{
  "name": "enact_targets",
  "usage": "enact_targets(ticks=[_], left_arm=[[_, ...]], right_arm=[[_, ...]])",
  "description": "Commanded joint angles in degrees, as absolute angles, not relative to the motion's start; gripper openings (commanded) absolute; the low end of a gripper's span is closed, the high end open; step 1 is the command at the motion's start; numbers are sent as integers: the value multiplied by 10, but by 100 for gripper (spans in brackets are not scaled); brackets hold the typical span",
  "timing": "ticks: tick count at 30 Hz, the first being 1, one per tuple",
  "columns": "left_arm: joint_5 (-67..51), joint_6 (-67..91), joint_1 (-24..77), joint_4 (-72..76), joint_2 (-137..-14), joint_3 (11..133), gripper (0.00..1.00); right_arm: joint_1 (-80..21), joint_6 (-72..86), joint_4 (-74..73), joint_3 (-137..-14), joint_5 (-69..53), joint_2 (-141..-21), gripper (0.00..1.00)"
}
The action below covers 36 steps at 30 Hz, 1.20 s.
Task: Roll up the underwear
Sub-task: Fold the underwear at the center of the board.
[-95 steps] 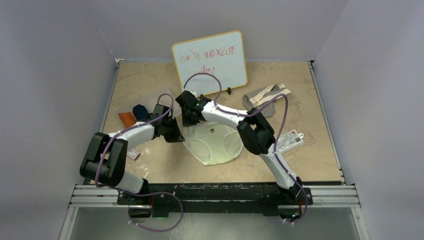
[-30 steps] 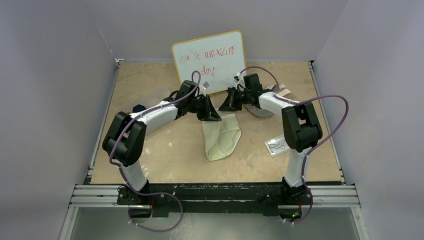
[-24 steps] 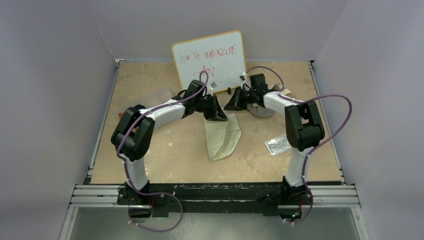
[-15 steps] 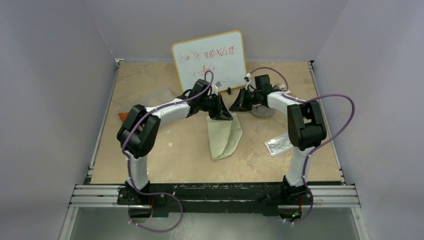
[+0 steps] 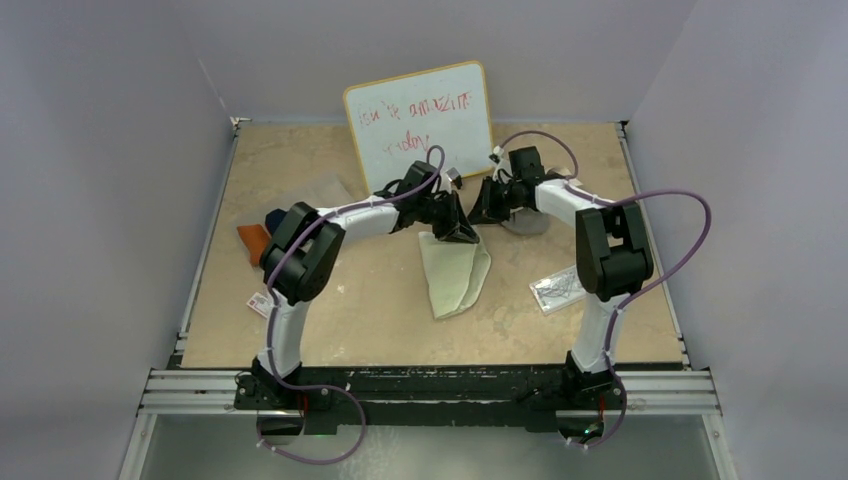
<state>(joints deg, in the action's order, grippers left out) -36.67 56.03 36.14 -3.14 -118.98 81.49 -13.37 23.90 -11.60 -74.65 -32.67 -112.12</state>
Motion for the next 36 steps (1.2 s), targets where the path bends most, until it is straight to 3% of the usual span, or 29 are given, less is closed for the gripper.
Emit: enact_targets(ticks=[1, 4, 6, 10, 12, 26, 36], left_arm=[[-382, 577, 368, 1, -1217, 832, 0], [-389, 584, 371, 45, -1226, 824, 9], [-396, 585, 371, 70, -1219, 817, 21], [-398, 563, 371, 85, -1173, 798, 45], [-396, 546, 370, 80, -1143, 786, 50], [-283, 453, 367, -78, -944, 561, 58], [-281, 490, 378, -54, -953, 486, 58]], right_arm=[[-131, 200, -155, -775, -245, -1114, 18], [-131, 199, -150, -769, -207, -1092, 33], [-131, 202, -152, -768, -184, -1073, 41], [-131, 207, -178, -762, -143, -1046, 47], [-131, 215, -181, -740, -130, -1027, 50], [-135, 284, -128, -546, -239, -909, 63], [-185, 339, -92, -422, -259, -849, 63]])
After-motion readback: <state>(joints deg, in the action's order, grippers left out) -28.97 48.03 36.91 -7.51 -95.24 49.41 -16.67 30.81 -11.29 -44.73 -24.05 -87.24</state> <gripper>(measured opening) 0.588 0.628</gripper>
